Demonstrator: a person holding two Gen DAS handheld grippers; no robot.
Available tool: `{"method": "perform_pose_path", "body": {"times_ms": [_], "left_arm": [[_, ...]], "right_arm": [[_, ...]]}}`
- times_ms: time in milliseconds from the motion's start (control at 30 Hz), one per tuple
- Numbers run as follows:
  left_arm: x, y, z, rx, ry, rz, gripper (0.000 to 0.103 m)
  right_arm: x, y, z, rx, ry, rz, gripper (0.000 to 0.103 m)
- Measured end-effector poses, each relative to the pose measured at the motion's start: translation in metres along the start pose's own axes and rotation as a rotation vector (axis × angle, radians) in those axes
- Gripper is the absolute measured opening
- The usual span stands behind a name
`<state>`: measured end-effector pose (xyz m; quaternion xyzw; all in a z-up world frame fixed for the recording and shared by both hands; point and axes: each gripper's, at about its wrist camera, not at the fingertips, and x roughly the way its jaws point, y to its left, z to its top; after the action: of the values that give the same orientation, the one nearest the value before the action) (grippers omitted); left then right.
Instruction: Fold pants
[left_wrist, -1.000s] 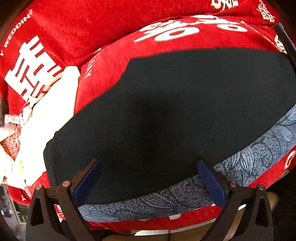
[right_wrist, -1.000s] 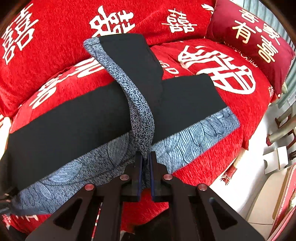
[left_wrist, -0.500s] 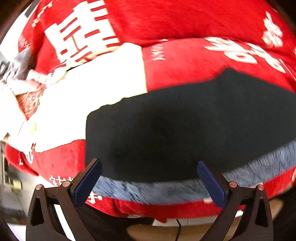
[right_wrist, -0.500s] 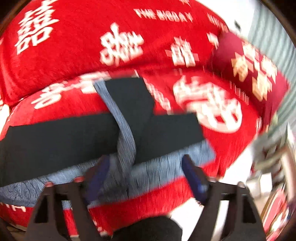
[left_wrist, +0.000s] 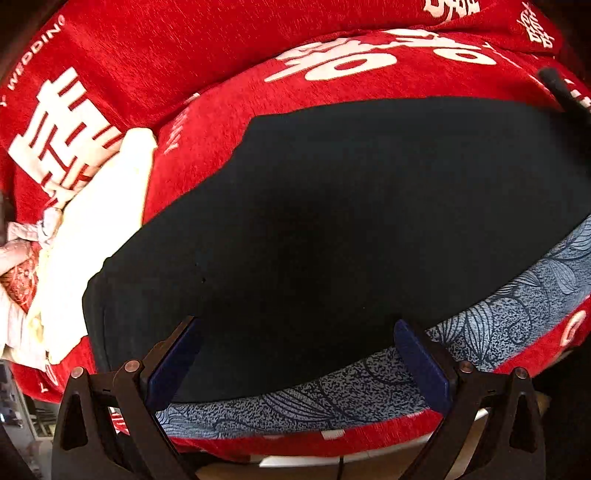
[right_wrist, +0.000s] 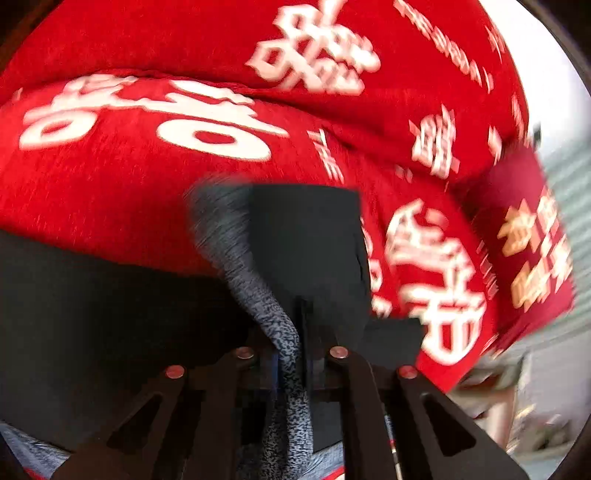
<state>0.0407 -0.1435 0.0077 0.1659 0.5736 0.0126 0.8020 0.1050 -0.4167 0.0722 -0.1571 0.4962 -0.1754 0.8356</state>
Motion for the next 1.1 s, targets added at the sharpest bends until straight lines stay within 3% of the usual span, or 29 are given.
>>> {"method": "perform_pose_path", "body": {"times_ms": [100, 167, 267, 433, 567, 600, 633, 700, 767, 833, 867, 933, 1033, 1100], "left_arm": [[-0.002, 0.008, 0.000, 0.015, -0.004, 0.043, 0.103], [-0.004, 0.017, -0.006, 0.004, 0.008, 0.084, 0.103], [-0.003, 0.041, -0.010, -0.047, 0.026, 0.102, 0.103], [0.004, 0.076, -0.011, -0.167, 0.037, 0.023, 0.103], [0.010, 0.064, -0.010, -0.166, 0.072, -0.024, 0.103], [0.008, 0.061, -0.011, -0.158, 0.058, -0.027, 0.103], [0.003, 0.058, -0.011, -0.150, 0.037, -0.038, 0.103], [-0.003, 0.056, -0.009, -0.156, 0.017, -0.049, 0.103], [-0.002, 0.059, -0.004, -0.179, 0.023, -0.046, 0.103], [0.004, 0.059, 0.006, -0.198, 0.041, -0.043, 0.103], [0.007, 0.056, 0.011, -0.195, 0.046, -0.048, 0.103], [0.004, 0.038, 0.020, -0.151, 0.027, -0.038, 0.103], [-0.001, 0.005, 0.029, -0.044, -0.019, 0.052, 0.103], [-0.004, -0.011, 0.031, 0.009, -0.045, 0.112, 0.103]], "right_arm": [[-0.019, -0.050, -0.025, 0.140, -0.097, -0.011, 0.007], [-0.022, -0.086, -0.045, 0.238, -0.116, 0.004, 0.007], [-0.005, -0.139, -0.084, 0.412, -0.076, 0.177, 0.008], [0.040, -0.171, -0.126, 0.570, -0.028, 0.421, 0.008], [0.071, -0.195, -0.156, 0.805, 0.000, 0.601, 0.012], [0.069, -0.200, -0.158, 0.827, 0.003, 0.590, 0.014], [0.065, -0.205, -0.159, 0.827, 0.007, 0.529, 0.024], [0.050, -0.212, -0.160, 0.813, -0.001, 0.384, 0.043], [0.025, -0.211, -0.156, 0.763, -0.068, 0.269, 0.047], [0.002, -0.194, -0.142, 0.657, -0.125, 0.236, 0.058], [-0.009, -0.176, -0.131, 0.572, -0.151, 0.236, 0.072], [-0.031, -0.121, -0.109, 0.364, -0.188, 0.261, 0.085], [-0.055, -0.008, -0.098, -0.005, -0.198, 0.296, 0.085], [-0.061, 0.044, -0.102, -0.143, -0.204, 0.310, 0.085]]}}
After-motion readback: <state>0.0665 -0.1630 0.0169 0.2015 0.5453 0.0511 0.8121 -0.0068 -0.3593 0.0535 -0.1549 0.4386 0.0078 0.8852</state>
